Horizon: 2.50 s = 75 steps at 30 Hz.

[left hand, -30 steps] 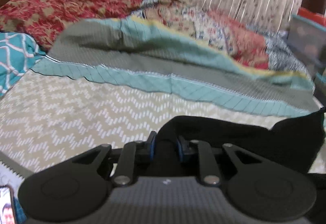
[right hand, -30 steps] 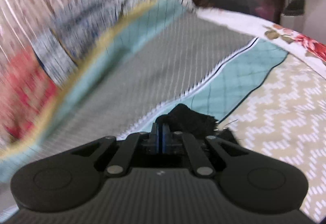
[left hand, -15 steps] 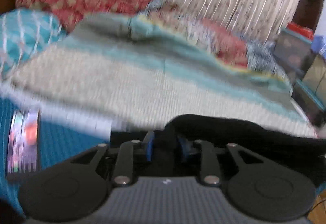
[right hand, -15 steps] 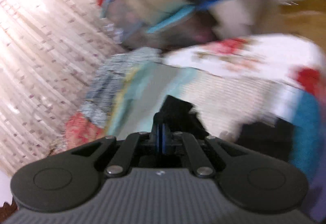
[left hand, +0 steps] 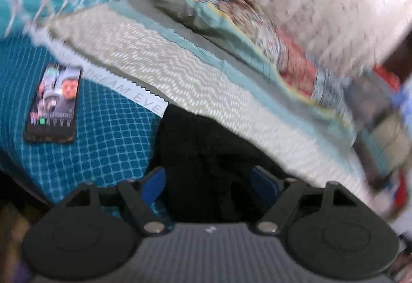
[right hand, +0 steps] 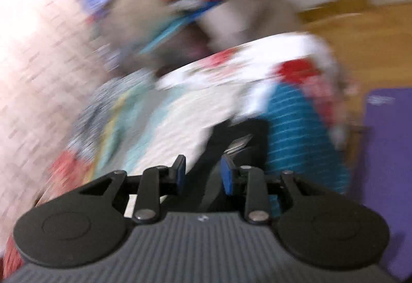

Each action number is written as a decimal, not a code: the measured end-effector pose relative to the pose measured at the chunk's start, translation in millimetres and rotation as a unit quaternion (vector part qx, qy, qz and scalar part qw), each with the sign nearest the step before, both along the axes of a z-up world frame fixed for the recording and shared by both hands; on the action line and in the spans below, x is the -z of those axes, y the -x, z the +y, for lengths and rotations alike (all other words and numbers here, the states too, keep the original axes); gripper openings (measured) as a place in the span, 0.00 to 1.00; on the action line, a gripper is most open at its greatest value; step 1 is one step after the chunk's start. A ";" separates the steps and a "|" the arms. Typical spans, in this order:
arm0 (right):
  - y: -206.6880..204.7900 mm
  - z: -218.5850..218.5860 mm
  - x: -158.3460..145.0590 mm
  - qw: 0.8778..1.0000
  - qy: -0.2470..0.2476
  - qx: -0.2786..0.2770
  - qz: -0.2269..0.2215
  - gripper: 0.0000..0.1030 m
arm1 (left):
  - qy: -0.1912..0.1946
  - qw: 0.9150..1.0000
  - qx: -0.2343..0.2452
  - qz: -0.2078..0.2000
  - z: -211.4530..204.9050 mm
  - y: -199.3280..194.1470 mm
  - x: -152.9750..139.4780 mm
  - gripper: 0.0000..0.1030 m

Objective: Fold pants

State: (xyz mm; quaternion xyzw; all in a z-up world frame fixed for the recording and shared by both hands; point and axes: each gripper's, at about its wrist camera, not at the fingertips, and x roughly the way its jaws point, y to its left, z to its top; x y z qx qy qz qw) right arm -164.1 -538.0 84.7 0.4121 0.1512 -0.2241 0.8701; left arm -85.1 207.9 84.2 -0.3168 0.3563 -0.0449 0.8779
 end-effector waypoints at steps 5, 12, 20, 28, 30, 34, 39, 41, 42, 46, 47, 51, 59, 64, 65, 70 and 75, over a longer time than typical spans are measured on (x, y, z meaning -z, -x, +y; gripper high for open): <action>-71.6 109.1 -8.7 0.966 0.000 -0.259 0.003 0.36 | 0.095 0.995 -0.002 0.030 13.4 -25.4 16.4 0.77; -140.5 333.5 -14.2 0.810 0.089 -0.579 0.012 0.62 | 0.122 0.990 0.025 0.061 2.9 -50.5 41.0 0.77; -163.4 504.3 -1.8 0.579 0.319 -0.751 -0.001 0.83 | 0.149 0.988 -0.028 0.029 50.5 -12.8 43.1 0.77; -194.7 494.0 -19.4 0.661 0.315 -0.681 -0.028 0.13 | 0.218 0.976 0.008 0.003 44.3 -15.4 47.5 0.80; -191.6 481.2 -29.8 0.685 0.319 -0.652 -0.061 0.13 | 0.250 0.968 0.031 -0.003 34.0 -31.8 50.4 0.80; -174.4 484.1 -26.0 0.674 0.363 -0.639 -0.073 0.13 | 0.308 0.949 0.070 -0.023 13.1 -59.9 51.0 0.82; -163.1 487.3 -17.2 0.658 0.361 -0.657 -0.074 0.13 | 0.321 0.944 0.071 -0.024 2.8 -86.3 60.4 0.89; -157.1 480.6 -16.4 0.654 0.337 -0.673 -0.073 0.13 | 0.332 0.941 0.058 -0.015 8.0 -92.9 71.1 0.89; -153.2 479.8 -15.8 0.648 0.327 -0.684 -0.072 0.13 | 0.341 0.939 0.053 -0.012 12.4 -94.7 76.4 0.89; -122.8 485.3 -9.7 0.570 0.346 -0.742 -0.073 0.14 | 0.361 0.931 0.041 -0.005 25.3 -97.3 89.9 0.87; -114.8 488.9 -7.0 0.550 0.367 -0.746 -0.074 0.15 | 0.363 0.931 0.044 -0.005 25.1 -99.7 90.2 0.76; -113.5 491.9 -2.7 0.543 0.391 -0.740 -0.068 0.16 | 0.317 0.943 0.093 -0.027 14.5 -110.9 72.8 0.38; -113.1 496.3 -1.5 0.557 0.404 -0.722 -0.074 0.16 | 0.169 0.979 0.075 -0.085 22.1 -74.9 71.6 0.31; -100.1 516.7 44.6 0.505 0.424 -0.752 -0.010 0.26 | 0.231 0.973 0.009 0.027 43.8 -43.9 133.4 0.26; -98.2 517.5 41.9 0.507 0.418 -0.754 -0.011 0.31 | 0.223 0.974 0.005 0.029 43.3 -41.1 131.3 0.26; -100.1 511.9 15.2 0.526 0.382 -0.760 -0.006 0.36 | 0.177 0.984 0.016 0.024 29.1 -48.5 116.6 0.28; -110.4 481.1 -4.1 0.603 0.293 -0.742 -0.025 0.35 | 0.155 0.987 0.019 0.019 21.0 -57.3 106.1 0.29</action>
